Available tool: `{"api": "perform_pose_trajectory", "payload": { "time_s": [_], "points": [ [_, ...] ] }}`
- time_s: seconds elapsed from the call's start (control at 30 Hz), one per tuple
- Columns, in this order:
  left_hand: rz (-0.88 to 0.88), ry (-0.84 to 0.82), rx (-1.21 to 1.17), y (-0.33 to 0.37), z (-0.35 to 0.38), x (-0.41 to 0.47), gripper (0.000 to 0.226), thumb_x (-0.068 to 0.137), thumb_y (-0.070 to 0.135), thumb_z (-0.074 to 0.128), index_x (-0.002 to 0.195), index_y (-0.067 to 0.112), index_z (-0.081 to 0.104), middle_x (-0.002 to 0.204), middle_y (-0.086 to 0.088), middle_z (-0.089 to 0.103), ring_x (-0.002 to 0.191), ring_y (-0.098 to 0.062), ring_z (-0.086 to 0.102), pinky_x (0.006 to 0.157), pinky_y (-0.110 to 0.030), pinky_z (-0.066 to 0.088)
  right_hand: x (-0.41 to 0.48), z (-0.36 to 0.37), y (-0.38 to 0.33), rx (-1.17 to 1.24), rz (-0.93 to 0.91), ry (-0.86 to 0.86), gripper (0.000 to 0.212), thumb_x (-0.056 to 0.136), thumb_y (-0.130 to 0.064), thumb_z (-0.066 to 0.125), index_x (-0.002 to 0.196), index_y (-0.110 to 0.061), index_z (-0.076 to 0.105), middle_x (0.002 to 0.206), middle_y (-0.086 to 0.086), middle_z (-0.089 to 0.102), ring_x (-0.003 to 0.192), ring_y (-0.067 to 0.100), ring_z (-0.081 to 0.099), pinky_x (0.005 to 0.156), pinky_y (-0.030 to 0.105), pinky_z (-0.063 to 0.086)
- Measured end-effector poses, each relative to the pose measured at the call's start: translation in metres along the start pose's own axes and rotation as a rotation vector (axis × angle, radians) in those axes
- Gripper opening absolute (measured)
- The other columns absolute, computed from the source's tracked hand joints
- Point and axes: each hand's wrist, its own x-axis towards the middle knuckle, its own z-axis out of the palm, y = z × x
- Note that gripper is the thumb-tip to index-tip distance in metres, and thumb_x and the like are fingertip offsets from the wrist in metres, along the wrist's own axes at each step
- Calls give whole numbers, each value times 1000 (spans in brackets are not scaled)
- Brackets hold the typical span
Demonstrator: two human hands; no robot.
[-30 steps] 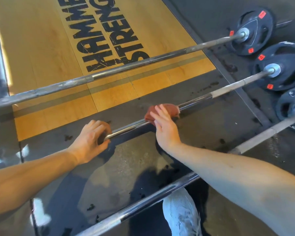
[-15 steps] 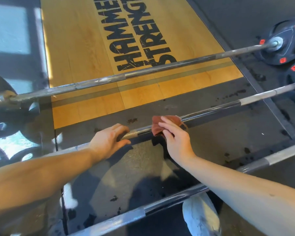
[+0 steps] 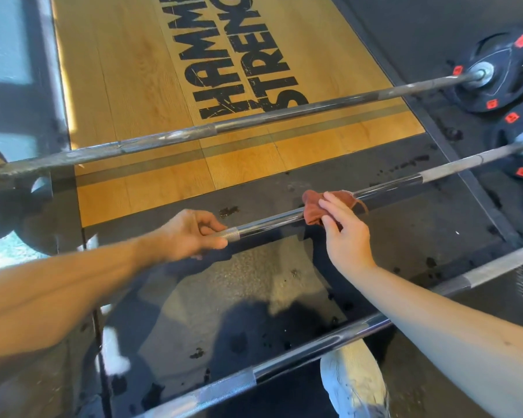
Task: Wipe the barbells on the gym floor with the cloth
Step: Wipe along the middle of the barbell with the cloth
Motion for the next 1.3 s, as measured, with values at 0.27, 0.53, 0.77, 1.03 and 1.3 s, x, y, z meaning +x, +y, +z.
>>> {"api": "perform_pose_trajectory", "payload": {
  "time_s": [0.27, 0.53, 0.77, 1.03, 1.3],
  "points": [
    [-52, -147, -81, 7, -9, 0, 44, 81, 35, 85, 111, 6, 71, 90, -20, 76, 68, -31, 68, 64, -32, 58, -24, 79, -22, -174, -326, -94, 46, 94, 11, 54, 137, -5, 63, 153, 13, 49, 148, 30, 38, 124, 40, 28],
    [239, 241, 435, -1, 9, -12, 23, 83, 45, 79, 104, 36, 73, 99, 17, 70, 90, -6, 66, 87, -36, 56, 1, 37, 16, -151, -486, -303, 47, 96, 14, 51, 132, -11, 69, 155, 11, 48, 150, 26, 36, 124, 44, 29],
    [347, 212, 464, 0, 2, -17, 26, 84, 36, 81, 108, 31, 72, 105, 18, 67, 93, -7, 66, 86, -38, 58, -5, 46, 0, -248, -391, -54, 40, 85, 18, 64, 119, -3, 74, 141, 17, 60, 137, 35, 52, 112, 55, 44],
    [466, 239, 569, 5, 10, -9, 29, 80, 19, 84, 107, 24, 72, 119, 11, 60, 101, -9, 63, 91, -37, 56, -10, 69, -16, -33, -509, -300, 38, 93, 14, 58, 124, -2, 72, 147, 16, 56, 143, 29, 46, 121, 37, 34],
    [538, 189, 632, 24, 38, 12, 39, 73, 5, 72, 109, 20, 69, 120, 8, 59, 111, -15, 57, 96, -35, 51, 69, -72, 90, -40, 28, 44, 37, 97, 13, 50, 121, -4, 73, 147, 0, 54, 144, 11, 42, 123, 21, 24]
  ]
}}
